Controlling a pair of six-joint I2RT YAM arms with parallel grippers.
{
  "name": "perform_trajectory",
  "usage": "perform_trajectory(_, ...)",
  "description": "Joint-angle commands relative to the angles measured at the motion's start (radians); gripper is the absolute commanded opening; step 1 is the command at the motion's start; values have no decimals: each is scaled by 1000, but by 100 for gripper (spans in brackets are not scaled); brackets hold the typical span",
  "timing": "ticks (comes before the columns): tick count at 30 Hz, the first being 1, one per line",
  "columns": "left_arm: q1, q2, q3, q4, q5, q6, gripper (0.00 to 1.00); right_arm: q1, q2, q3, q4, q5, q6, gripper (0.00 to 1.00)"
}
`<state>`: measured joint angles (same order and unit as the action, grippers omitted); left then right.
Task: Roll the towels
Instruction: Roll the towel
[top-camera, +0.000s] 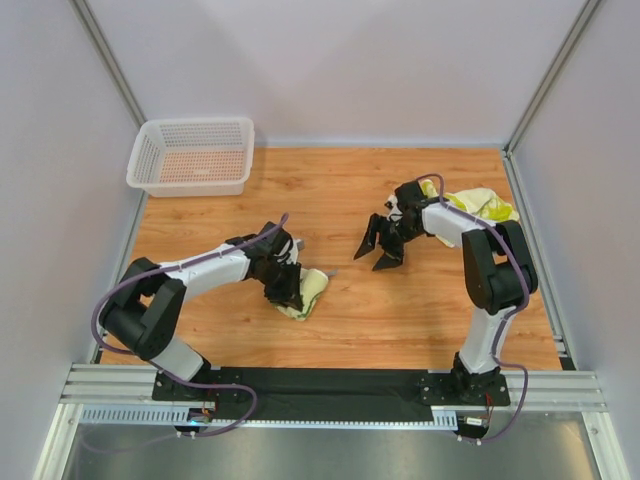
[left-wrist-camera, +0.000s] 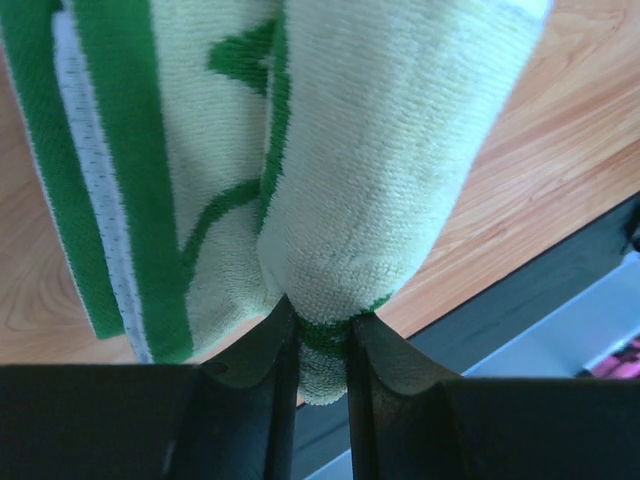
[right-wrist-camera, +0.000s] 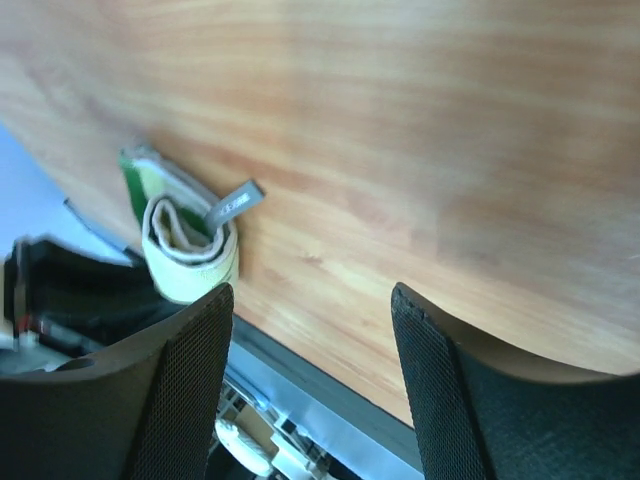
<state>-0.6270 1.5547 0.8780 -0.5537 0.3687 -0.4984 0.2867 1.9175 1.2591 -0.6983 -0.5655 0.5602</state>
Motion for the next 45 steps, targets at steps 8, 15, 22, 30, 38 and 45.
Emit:
perform_trajectory(8,139,76,-97,133,251,-92,0,127,-167,-225,414,-266,43,66)
perform_trajectory(15,207,169,-106,140,329,-105,0,235,-118,-317,727,-240,133,68)
perform_trajectory(22,250,208,-97,132,384,-92,0,261,3,-270,792,-212,107,63)
perform_trajectory(30,263,245,-82,138,421,-63,0,298,100,-236,813,-221,92,60)
perform_trajectory(38,268,272,-59,149,443,-59,0,304,121,-230,832,-255,81,42)
perform_trajectory(45,251,217,65,-76,213,76,19,301,80,-155,609,-191,21,12)
